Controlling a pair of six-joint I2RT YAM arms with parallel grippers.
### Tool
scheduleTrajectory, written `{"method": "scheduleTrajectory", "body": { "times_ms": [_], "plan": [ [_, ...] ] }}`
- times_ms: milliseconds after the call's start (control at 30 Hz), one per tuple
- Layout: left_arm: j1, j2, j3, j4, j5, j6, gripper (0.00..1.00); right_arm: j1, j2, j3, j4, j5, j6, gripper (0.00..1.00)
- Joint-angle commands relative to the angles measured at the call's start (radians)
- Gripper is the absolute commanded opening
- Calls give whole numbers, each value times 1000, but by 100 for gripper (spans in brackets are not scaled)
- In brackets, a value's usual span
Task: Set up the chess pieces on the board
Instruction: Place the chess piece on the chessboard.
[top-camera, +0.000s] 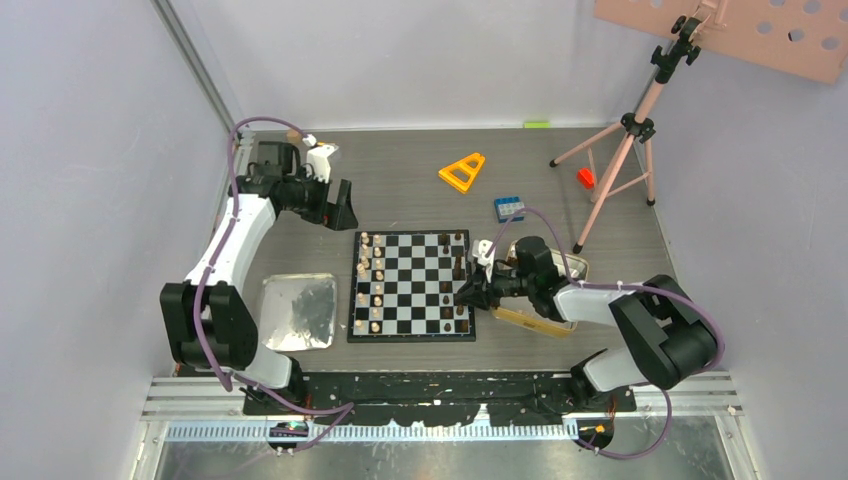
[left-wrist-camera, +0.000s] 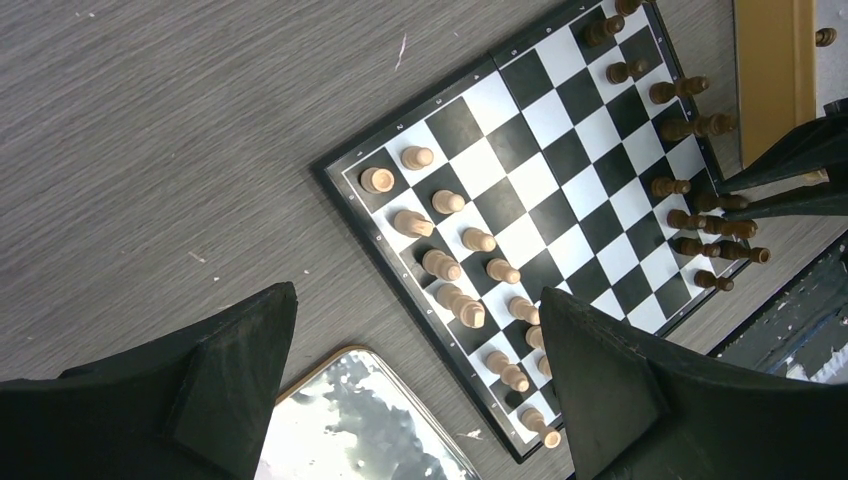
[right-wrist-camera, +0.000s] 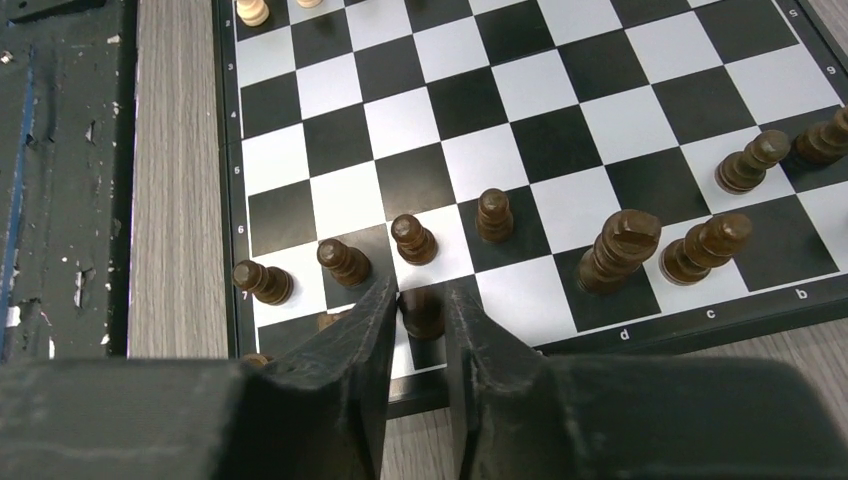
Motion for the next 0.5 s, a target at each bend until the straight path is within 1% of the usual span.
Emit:
{"method": "scheduleTrajectory", "body": {
  "times_ms": [0,100,300,400,467],
  "plan": [
    [1,-41,-3,36,-1,9,95,6,-41,-10,-11,25,-45,32],
    [0,-41,-4,36,0,6,95,6,-47,-11,-12,32,-44,37],
    [1,-41,-2,35,-4,7,95,6,-79,-10,-11,42,-28,42],
    [1,-37,3,32,-5,7,95,-1,-91,28,-27,41,7,46],
    [1,-36,4,28,-5,7,95,-13,-98,66,-67,33,23,49]
  ]
}}
